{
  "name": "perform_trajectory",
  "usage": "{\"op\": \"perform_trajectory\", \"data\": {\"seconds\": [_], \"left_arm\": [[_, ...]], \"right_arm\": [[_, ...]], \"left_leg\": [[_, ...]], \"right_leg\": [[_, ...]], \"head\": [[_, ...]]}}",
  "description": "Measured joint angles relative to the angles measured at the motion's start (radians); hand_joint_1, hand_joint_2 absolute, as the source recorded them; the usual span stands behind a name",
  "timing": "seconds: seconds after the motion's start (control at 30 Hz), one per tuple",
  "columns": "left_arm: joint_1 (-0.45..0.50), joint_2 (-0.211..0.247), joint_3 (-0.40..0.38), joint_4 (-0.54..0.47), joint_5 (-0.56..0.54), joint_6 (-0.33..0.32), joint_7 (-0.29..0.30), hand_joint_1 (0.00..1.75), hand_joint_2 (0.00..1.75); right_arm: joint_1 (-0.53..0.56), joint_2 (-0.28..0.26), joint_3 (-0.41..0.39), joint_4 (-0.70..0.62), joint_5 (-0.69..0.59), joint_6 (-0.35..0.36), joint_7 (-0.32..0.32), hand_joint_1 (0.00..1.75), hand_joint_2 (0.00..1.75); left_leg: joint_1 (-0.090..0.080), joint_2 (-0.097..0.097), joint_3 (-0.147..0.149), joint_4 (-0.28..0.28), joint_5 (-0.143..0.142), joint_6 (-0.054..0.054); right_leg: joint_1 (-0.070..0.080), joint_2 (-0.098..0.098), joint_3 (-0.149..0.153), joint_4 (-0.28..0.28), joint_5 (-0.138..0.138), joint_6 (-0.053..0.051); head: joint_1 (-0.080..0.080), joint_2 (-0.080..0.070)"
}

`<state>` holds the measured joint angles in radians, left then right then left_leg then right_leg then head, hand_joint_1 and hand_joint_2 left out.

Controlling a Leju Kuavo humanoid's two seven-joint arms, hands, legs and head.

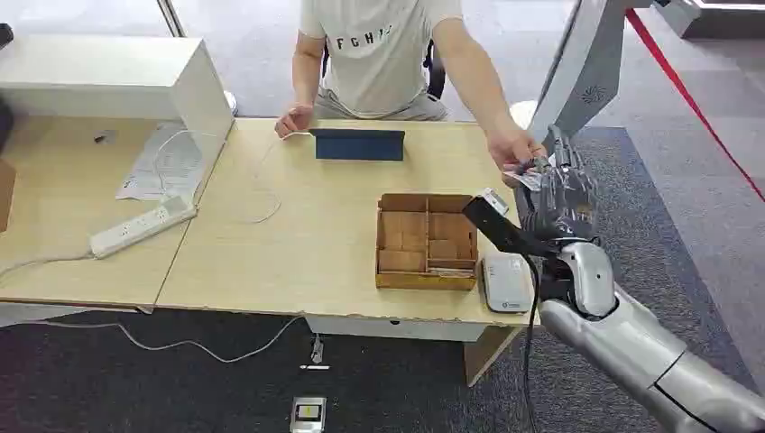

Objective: Pass the card to the sensor for recognition and then transmit it.

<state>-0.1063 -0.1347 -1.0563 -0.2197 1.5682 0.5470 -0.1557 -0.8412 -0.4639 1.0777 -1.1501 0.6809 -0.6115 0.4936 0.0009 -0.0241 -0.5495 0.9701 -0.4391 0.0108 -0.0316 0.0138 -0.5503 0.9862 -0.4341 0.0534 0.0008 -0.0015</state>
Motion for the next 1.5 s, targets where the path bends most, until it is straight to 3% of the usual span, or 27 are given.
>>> {"op": "perform_trajectory", "data": {"seconds": [0.9, 1.5], "left_arm": [[0.000, 0.000, 0.000, 0.000, 0.000, 0.004, -0.017, 0.00, 0.00], [0.000, 0.000, 0.000, 0.000, 0.000, 0.005, -0.026, 0.00, 0.00]], "right_arm": [[0.011, -0.013, 0.008, 0.010, -0.007, 0.061, 0.003, 1.75, 1.75], [0.113, -0.059, 0.017, 0.040, -0.050, 0.080, 0.015, 1.75, 1.75]], "left_leg": [[0.000, 0.001, 0.000, 0.000, 0.000, 0.000], [0.000, 0.001, 0.000, 0.000, 0.000, 0.000]], "right_leg": [[0.000, 0.000, 0.000, 0.000, 0.000, 0.000], [0.000, 0.000, 0.000, 0.000, 0.000, 0.000]], "head": [[0.000, 0.000], [0.000, 0.000]]}}
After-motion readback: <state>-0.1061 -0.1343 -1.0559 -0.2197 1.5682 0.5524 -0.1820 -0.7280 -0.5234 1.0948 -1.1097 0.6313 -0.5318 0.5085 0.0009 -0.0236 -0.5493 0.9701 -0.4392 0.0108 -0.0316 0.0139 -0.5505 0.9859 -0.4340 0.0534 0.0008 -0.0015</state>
